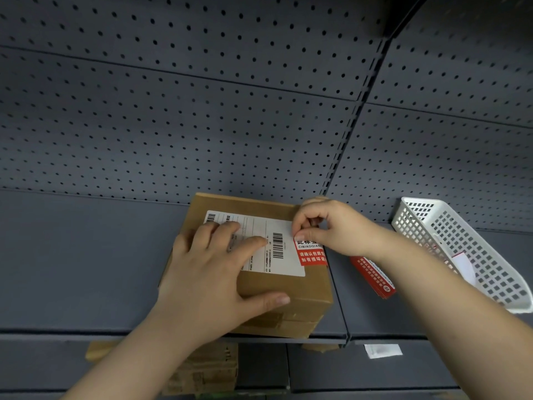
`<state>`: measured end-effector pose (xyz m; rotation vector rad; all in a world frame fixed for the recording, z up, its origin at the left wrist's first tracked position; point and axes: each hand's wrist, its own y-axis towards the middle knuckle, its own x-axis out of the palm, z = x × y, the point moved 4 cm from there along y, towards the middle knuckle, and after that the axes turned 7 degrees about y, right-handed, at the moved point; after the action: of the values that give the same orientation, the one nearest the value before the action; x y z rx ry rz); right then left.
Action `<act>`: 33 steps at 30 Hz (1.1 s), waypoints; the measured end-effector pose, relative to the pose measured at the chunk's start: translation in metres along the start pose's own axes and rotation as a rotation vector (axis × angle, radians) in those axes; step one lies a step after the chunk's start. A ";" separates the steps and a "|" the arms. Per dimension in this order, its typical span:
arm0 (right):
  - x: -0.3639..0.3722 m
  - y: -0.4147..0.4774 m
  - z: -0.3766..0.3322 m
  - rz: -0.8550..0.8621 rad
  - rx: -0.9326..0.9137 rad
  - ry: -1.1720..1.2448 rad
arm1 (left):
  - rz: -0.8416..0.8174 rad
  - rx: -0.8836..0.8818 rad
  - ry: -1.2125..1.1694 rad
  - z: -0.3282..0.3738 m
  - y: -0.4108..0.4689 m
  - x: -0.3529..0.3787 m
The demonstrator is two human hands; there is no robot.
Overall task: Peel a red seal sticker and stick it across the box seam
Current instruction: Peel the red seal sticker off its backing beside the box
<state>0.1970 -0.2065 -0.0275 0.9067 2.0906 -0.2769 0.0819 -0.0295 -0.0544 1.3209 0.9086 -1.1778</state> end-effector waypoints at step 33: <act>0.002 -0.011 0.009 0.069 -0.042 0.011 | 0.004 0.005 0.000 0.001 -0.001 0.000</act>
<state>0.1946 -0.2175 -0.0361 0.9554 2.0633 -0.1915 0.0807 -0.0305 -0.0545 1.3258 0.9029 -1.1776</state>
